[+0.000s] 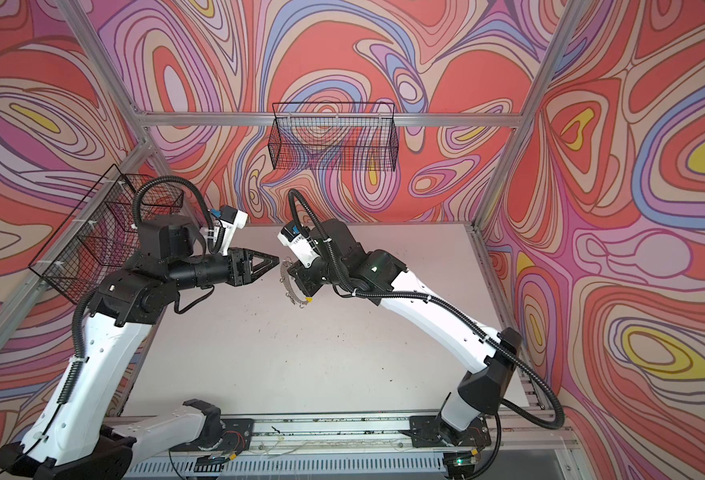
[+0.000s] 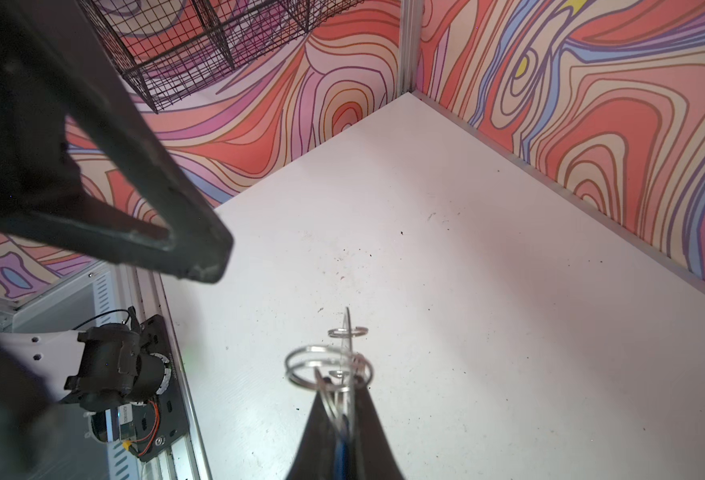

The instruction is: Put the keys on the keyring

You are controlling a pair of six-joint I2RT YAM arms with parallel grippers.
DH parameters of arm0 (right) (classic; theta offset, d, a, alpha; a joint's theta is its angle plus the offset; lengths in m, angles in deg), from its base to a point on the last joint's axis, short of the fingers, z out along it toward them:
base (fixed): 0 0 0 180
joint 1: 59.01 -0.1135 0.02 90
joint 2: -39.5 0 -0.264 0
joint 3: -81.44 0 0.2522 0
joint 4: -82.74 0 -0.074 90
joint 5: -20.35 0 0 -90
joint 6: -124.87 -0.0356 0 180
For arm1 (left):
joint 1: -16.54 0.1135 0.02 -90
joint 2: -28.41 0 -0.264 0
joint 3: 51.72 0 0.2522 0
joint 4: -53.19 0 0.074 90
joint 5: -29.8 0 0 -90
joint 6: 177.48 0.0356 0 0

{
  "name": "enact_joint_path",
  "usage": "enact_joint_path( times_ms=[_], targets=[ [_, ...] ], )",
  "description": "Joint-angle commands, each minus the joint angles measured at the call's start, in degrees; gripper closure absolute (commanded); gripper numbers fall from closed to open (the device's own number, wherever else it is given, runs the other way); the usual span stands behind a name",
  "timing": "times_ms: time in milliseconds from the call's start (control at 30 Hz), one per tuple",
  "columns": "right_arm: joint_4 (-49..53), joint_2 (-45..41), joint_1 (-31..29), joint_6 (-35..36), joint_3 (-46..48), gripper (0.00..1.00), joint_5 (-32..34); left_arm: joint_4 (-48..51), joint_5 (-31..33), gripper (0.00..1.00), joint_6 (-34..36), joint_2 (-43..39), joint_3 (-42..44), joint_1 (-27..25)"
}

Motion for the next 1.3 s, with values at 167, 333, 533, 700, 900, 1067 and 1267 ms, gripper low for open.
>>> enact_joint_path(
  times_ms=[167,333,533,700,900,1067,1267],
  targets=[
    [-2.54,-1.25,0.08,-4.83,-0.76,1.0,0.97,-15.87,10.72,0.61,-5.27,-6.54,11.06,-3.72],
    [-1.46,-0.12,0.01,-7.4,-2.58,1.0,0.71,-13.75,17.33,0.69,0.06,-5.96,11.08,-8.25],
    [-1.54,-0.01,0.03,-8.42,-2.17,1.0,0.7,-14.97,19.86,0.71,2.11,-4.75,11.59,-10.87],
    [-1.84,0.0,0.05,-8.53,-2.16,1.0,0.09,-16.38,20.41,0.73,2.81,-4.14,11.77,-11.09],
    [-2.1,0.22,0.06,-8.53,-1.91,1.0,-0.26,-17.01,20.14,0.77,2.81,-3.08,11.64,-11.15],
    [-2.26,0.04,0.05,-8.53,-1.62,1.0,-0.08,-16.62,19.21,0.87,2.63,-2.03,10.96,-11.09],
    [-2.28,0.01,0.03,-8.5,-1.18,1.0,0.43,-15.35,20.6,1.0,1.78,-2.45,10.13,-11.1]
  ],
)
